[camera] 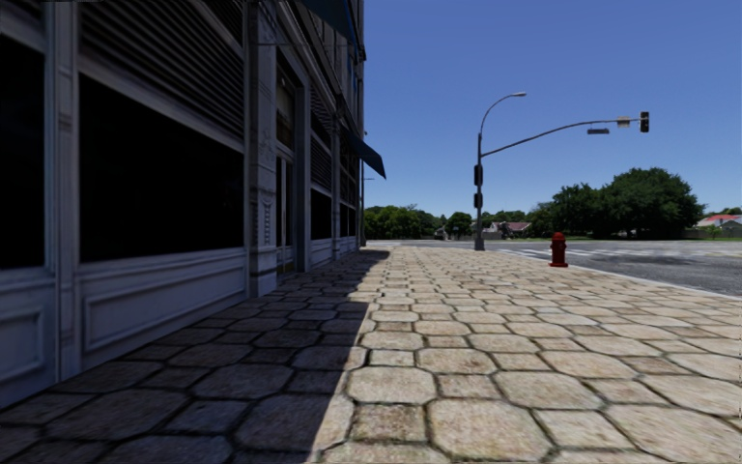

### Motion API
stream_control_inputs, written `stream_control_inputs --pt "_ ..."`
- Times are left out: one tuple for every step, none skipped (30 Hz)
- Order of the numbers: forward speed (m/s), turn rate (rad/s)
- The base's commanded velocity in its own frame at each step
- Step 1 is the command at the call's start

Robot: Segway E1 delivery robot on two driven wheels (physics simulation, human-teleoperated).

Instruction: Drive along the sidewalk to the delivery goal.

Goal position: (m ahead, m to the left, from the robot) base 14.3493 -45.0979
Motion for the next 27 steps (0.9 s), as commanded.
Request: stream_control_inputs --pt "2.00 0.00" --pt "2.00 0.00" --pt "2.00 0.00" --pt "2.00 0.00" --pt "2.00 0.00" --pt "2.00 0.00" --pt "2.00 0.00" --pt "2.00 0.09" --pt "2.00 0.14" --pt "2.00 0.15" --pt "2.00 0.15" --pt "2.00 0.13" --pt "2.00 0.04" --pt "2.00 0.04" --pt "2.00 0.00" --pt "2.00 0.00" --pt "2.00 0.00" --pt "2.00 0.00" --pt "2.00 0.00" --pt "2.00 0.00" --pt "2.00 0.00" --pt "2.00 0.00" --pt "2.00 0.00" --pt "2.00 0.00" --pt "2.00 0.00" --pt "2.00 0.00" --pt "2.00 0.00"
